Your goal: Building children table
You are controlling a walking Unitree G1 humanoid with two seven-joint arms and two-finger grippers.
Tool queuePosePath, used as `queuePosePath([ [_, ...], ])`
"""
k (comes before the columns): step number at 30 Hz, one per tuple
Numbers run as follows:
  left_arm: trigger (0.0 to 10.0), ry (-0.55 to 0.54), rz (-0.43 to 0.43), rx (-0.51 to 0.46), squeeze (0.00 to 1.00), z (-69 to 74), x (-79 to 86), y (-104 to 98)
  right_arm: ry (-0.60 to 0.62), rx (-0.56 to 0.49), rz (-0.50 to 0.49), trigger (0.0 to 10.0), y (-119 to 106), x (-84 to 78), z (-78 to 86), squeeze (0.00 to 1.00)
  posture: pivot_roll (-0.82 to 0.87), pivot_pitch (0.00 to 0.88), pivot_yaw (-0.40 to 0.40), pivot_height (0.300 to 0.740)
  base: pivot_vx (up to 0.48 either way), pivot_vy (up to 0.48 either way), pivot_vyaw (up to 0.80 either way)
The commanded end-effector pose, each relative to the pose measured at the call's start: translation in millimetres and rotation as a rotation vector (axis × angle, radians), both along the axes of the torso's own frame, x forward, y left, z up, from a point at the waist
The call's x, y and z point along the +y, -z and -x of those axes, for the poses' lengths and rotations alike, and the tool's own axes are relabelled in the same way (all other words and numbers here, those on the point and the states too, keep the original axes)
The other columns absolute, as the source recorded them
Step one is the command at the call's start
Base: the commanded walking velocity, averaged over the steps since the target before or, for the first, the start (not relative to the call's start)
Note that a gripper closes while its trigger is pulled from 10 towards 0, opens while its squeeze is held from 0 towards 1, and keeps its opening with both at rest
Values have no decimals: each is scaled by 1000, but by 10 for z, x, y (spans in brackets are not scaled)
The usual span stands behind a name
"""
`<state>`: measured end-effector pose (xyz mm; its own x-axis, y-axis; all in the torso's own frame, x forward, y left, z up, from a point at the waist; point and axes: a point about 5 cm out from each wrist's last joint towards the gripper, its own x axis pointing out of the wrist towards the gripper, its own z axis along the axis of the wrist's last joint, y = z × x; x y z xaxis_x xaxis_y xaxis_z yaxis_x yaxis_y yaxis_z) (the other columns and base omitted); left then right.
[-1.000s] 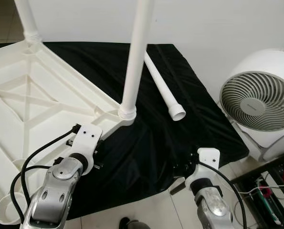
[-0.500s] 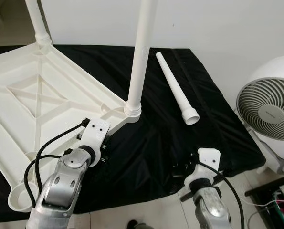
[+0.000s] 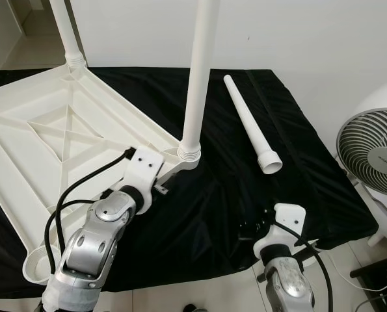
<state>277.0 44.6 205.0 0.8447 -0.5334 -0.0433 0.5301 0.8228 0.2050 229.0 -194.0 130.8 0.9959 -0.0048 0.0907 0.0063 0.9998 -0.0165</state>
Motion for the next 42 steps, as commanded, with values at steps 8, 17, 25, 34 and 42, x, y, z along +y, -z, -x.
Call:
queuePosePath([
  [8, 10000, -97, -82, -109, 0, -194, 371, -111, -1, -7, -10, 10000, 30, 56, -74, 0, 34, 99, -39, 740, 0, 0, 0],
  [17, 10000, -8, -218, -83, 0, -211, 692, 21, 8, -60, -10, 10000, -82, 55, -164, 0, 13, 92, -13, 740, 0, 0, 0],
  [25, 10000, 189, -278, -24, 0, -21, 987, 144, 41, -92, -1, 10000, -138, 7, -154, 0, -14, 90, 13, 740, 0, 0, 0],
  [34, 10000, 150, -379, 26, 0, -141, 1484, 163, 59, -110, -2, 10000, -177, -27, -168, 0, -20, 86, 20, 740, 0, 0, 0],
  [42, 10000, 177, -499, 85, 0, -114, 1802, 221, 53, -126, 8, 10000, -225, -51, -199, 0, -15, 89, 16, 740, 0, 0, 0],
])
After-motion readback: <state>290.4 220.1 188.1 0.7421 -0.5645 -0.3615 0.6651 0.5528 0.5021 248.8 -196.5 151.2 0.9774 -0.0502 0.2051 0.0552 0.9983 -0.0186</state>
